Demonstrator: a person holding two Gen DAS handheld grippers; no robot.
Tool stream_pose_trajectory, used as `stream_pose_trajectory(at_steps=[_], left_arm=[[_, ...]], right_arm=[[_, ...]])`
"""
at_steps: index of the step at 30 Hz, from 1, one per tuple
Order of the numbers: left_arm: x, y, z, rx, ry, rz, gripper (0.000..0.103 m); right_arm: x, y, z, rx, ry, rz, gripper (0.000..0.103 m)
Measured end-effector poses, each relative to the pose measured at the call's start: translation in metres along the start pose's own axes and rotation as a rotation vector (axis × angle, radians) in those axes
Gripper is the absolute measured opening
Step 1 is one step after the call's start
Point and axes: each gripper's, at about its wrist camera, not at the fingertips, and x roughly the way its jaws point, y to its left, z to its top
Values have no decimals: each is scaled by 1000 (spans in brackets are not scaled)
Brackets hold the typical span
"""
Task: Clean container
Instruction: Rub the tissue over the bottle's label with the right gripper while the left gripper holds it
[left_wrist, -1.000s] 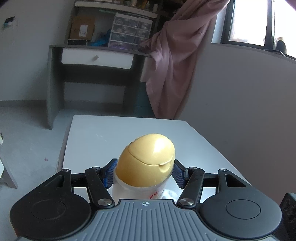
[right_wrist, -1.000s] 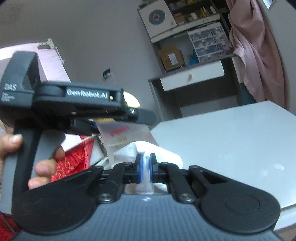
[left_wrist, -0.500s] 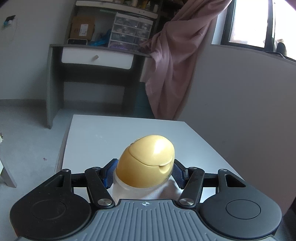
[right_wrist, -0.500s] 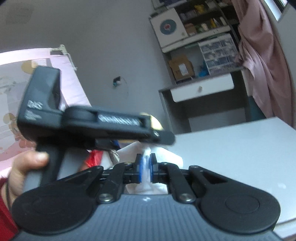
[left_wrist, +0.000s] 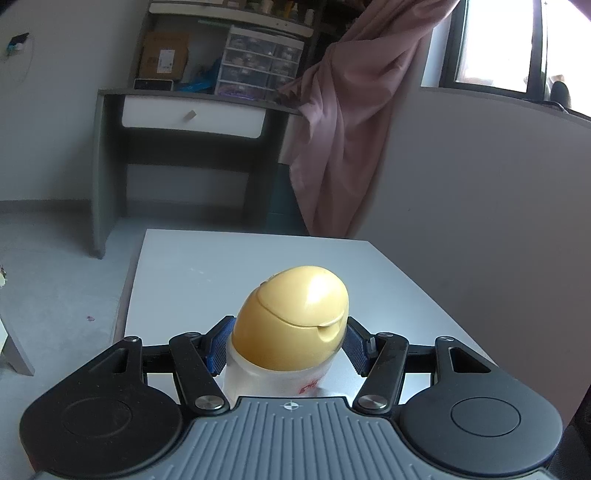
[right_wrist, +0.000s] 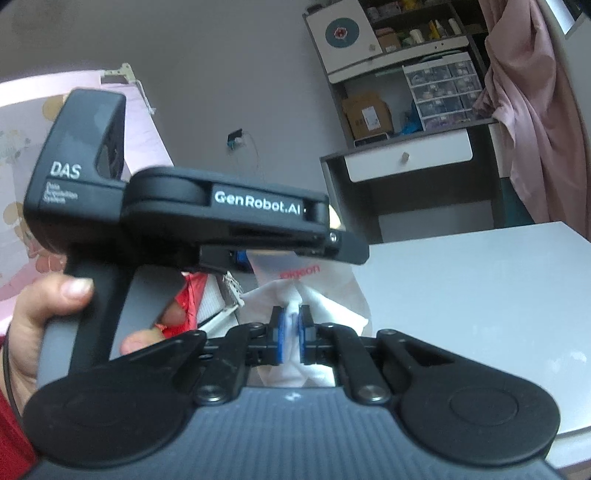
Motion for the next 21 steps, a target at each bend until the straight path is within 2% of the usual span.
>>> stream_pose_trajectory(at_steps=[8, 13, 21], left_arm=[[0, 3, 3, -2, -2, -5, 61], [-1, 4, 3, -5, -4, -9, 61], [-1, 6, 3, -7, -2, -18, 61]], right_arm=[[8, -2, -9, 7, 60, -9, 7], [10, 1, -9, 5, 65, -13, 7], [-1, 13, 7, -18, -11, 5, 7]])
